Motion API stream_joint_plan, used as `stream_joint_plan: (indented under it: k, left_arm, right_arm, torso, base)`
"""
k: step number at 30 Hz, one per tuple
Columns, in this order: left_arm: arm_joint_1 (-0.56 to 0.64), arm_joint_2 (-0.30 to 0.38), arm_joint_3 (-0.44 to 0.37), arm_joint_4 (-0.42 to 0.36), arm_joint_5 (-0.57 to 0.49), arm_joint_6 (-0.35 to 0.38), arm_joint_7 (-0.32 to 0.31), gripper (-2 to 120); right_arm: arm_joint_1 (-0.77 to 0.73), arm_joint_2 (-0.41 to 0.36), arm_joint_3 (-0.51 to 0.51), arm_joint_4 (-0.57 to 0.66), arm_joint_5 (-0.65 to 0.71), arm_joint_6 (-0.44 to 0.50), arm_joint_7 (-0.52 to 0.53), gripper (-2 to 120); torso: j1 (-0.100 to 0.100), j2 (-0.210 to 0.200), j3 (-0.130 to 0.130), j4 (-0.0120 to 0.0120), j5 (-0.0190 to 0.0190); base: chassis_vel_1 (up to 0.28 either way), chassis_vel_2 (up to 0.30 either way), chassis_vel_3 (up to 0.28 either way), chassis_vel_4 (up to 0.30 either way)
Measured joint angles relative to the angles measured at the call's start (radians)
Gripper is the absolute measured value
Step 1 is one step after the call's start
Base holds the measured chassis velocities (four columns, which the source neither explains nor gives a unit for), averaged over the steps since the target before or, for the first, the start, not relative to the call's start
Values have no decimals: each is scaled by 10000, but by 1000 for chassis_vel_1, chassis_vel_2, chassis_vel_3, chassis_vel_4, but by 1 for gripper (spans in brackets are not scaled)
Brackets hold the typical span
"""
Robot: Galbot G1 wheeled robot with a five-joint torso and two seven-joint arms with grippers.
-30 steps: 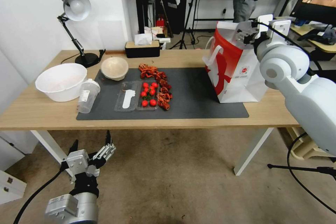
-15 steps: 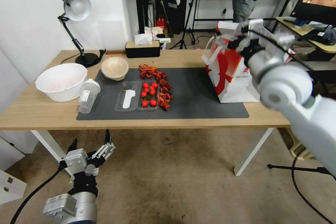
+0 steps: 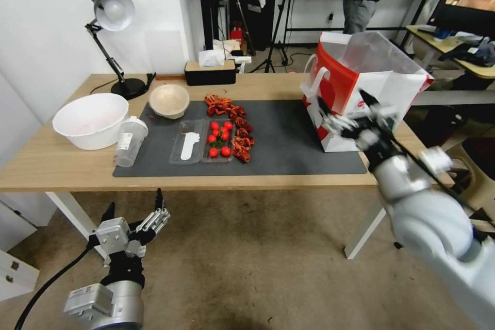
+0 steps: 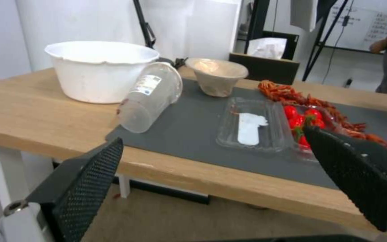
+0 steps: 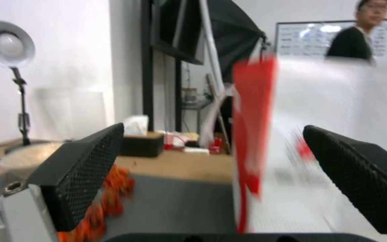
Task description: Pick up the trash from the table and place it into the takeout bag.
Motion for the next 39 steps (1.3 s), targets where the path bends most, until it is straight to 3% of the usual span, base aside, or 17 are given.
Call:
stream_joint_plan:
  k: [5, 14, 28, 33, 36, 39]
  left_arm:
    - [-51, 124, 76, 41, -68, -11, 11, 100]
    - [-70, 357, 122, 39, -257, -2, -31, 100]
    - [-207, 666, -36, 35, -695, -12, -99, 100]
    - [-835, 1079, -362, 43, -1382, 401, -186, 100]
    - [-1166, 1570, -625, 143, -1917, 579, -307, 100]
    - [-1757, 2753, -1234, 476, -2932, 868, -533, 100]
  right_arm:
    - [-1574, 1272, 281, -461, -798, 1219, -657, 100]
    - [-2268, 2477, -282, -1072, -1545, 1838, -856, 100]
    - [-2241, 2644, -469, -1191, -1672, 1560, -776, 100]
    - [-2260, 2692, -414, -1252, -1649, 1533, -887, 100]
    - [-2244, 2695, -499, -1250, -1649, 1480, -907, 100]
    - [-2208, 2675, -632, -1181, -1680, 1390, -909, 100]
  torso:
    - [0, 1, -1, 3, -2]
    - [0, 0, 0, 6, -2]
    - [1, -1, 1, 6, -2]
    - [2, 0, 1, 4, -2]
    - [2, -1, 1, 4, -1]
    - [2, -1, 2, 6, -7]
  base:
    - [0, 0, 0, 0]
    - [0, 0, 0, 0]
    - [0, 0, 0, 0]
    - [0, 0, 0, 0]
    - [0, 0, 0, 0]
    - [0, 0, 0, 0]
